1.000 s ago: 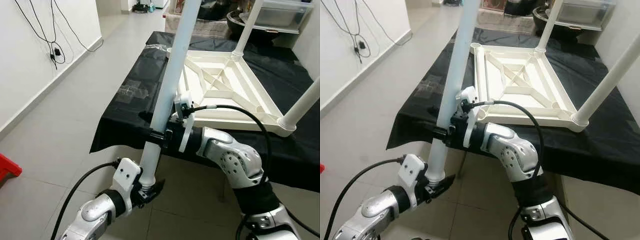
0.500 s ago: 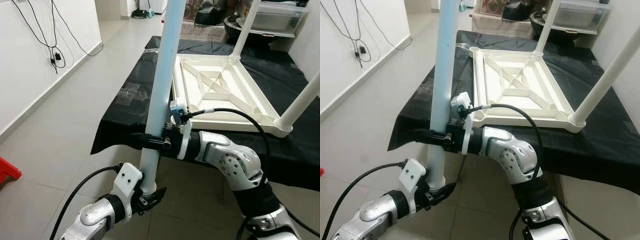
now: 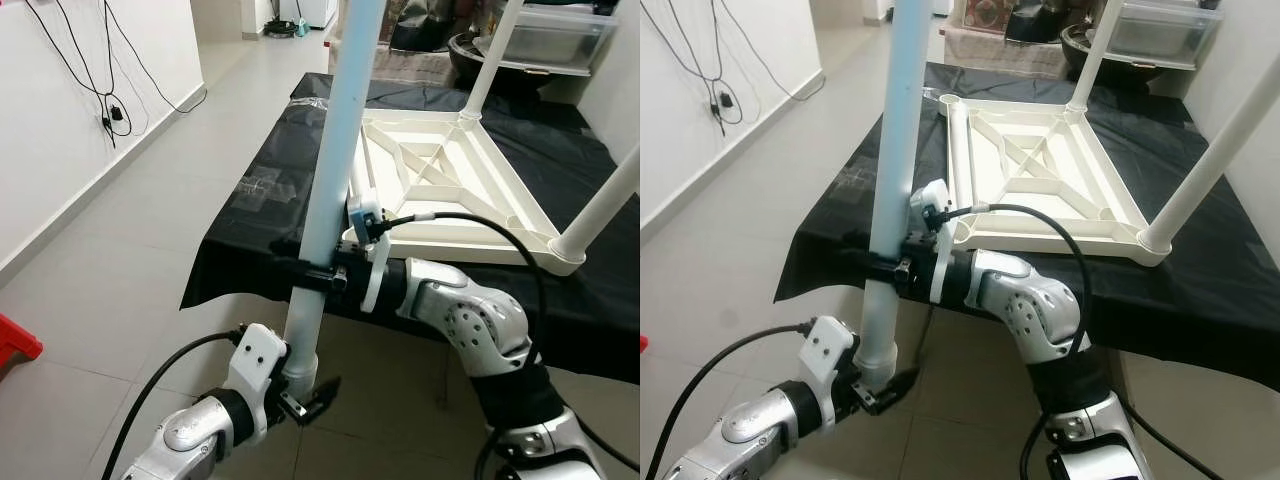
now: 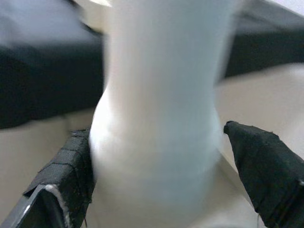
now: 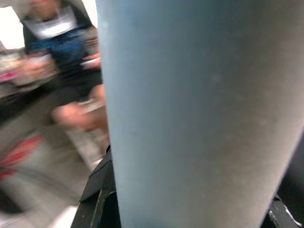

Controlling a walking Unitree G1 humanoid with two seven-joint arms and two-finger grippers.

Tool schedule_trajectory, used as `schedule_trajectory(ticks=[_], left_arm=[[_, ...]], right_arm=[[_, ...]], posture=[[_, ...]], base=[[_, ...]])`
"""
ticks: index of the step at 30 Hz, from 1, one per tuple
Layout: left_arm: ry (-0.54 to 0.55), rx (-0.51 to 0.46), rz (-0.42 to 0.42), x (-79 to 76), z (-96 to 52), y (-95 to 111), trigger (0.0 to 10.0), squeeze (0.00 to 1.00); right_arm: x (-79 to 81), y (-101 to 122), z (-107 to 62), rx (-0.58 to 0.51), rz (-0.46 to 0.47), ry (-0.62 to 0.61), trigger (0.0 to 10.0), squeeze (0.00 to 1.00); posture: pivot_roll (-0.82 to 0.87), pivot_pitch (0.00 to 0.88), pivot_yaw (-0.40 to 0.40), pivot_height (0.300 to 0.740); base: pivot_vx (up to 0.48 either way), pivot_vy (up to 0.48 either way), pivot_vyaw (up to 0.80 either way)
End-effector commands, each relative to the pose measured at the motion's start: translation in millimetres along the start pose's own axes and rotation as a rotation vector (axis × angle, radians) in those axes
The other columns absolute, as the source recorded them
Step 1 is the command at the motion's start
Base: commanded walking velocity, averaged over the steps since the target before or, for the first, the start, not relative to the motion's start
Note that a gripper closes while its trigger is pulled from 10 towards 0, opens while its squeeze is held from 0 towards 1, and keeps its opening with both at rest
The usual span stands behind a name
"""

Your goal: Building children table

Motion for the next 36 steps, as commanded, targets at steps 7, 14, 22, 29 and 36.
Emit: schedule_trajectory(ticks=[7,14,22,29,36], left_arm=[[0.316,-0.16,0.005,33.8,-2.3,27,10.0,0.0],[0.351,-0.214,0.032,36.2,-0.8,39,10.0,0.0],[0.36,-0.226,0.04,37.4,1.1,42,10.0,0.0],[0.372,-0.232,0.049,38.3,2.2,44,10.0,0.0],[0.383,-0.251,0.052,39.8,4.1,49,10.0,0.0]], right_arm=[[-77.0,46,-32.2,-0.186,-0.178,-0.583,0.0,0.0],[-92.2,52,-45.4,-0.227,-0.208,-0.798,10.0,0.0],[-93.4,55,-41.9,-0.253,-0.215,-0.824,10.0,0.0],[-92.9,63,-34.0,-0.305,-0.208,-0.816,10.0,0.0],[-89.7,75,-28.0,-0.369,-0.195,-0.795,10.0,0.0]], posture=[[0.08,0.103,-0.059,0.74],[0.08,0.104,-0.058,0.74],[0.09,0.107,-0.056,0.74],[0.09,0.117,-0.054,0.74],[0.09,0.119,-0.054,0.74]], base=[[0.0,0.0,0.0],[0.0,0.0,0.0],[0.255,0.0,0.0],[0.254,0.0,0.0],[0.257,0.0,0.0]])
Point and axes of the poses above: a point about 5 cm out from each wrist's last joint towards the gripper, its own z axis pointing out of the wrist towards the gripper, its own y axis along the axis of the wrist's last joint, x = y × z, the point moved 3 cm from there along z, pointing out of the wrist towards the gripper, and after that the axes turned 8 degrees about -z, right-handed, at the moved point
